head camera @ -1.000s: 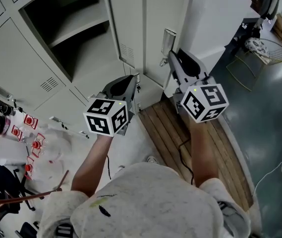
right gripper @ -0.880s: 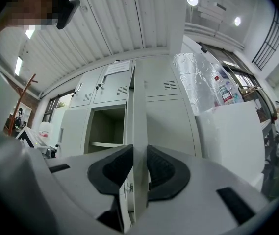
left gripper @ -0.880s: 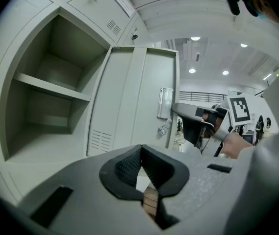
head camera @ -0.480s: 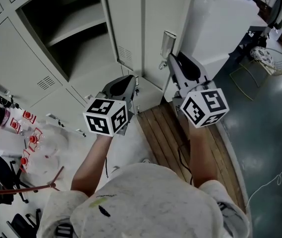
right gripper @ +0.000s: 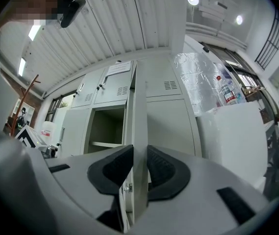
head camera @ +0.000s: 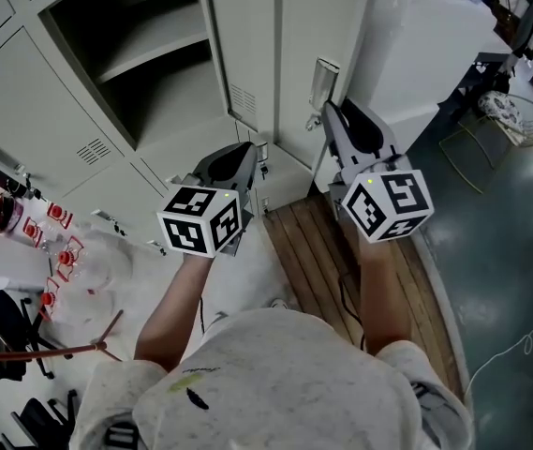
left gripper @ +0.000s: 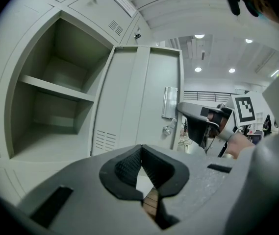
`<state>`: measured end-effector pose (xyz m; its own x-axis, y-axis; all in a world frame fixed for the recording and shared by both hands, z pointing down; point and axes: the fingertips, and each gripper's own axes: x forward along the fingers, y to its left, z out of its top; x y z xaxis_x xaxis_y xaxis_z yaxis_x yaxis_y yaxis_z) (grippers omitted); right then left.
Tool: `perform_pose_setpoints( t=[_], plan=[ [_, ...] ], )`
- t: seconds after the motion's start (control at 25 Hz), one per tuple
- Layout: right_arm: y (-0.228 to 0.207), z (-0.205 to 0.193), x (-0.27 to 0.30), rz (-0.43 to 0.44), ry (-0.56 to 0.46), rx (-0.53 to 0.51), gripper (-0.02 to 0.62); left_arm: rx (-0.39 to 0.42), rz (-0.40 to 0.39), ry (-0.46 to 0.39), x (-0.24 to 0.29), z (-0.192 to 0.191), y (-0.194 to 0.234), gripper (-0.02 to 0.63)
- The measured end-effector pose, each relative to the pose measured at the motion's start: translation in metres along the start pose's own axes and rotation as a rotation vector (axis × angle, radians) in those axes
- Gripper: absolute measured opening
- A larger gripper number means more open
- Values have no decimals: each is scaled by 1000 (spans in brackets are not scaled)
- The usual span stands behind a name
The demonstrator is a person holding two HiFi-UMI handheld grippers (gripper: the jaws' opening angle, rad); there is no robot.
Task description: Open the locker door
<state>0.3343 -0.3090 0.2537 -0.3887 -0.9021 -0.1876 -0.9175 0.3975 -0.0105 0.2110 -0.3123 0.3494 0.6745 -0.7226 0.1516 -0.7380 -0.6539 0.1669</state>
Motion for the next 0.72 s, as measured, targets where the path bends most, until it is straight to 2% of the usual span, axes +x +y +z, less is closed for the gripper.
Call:
perform_pose_setpoints(
  t=[0.72],
  plan=[
    [15, 1, -7, -106, 51, -32, 86, -13, -52, 12, -33, -2, 9, 6]
  ],
)
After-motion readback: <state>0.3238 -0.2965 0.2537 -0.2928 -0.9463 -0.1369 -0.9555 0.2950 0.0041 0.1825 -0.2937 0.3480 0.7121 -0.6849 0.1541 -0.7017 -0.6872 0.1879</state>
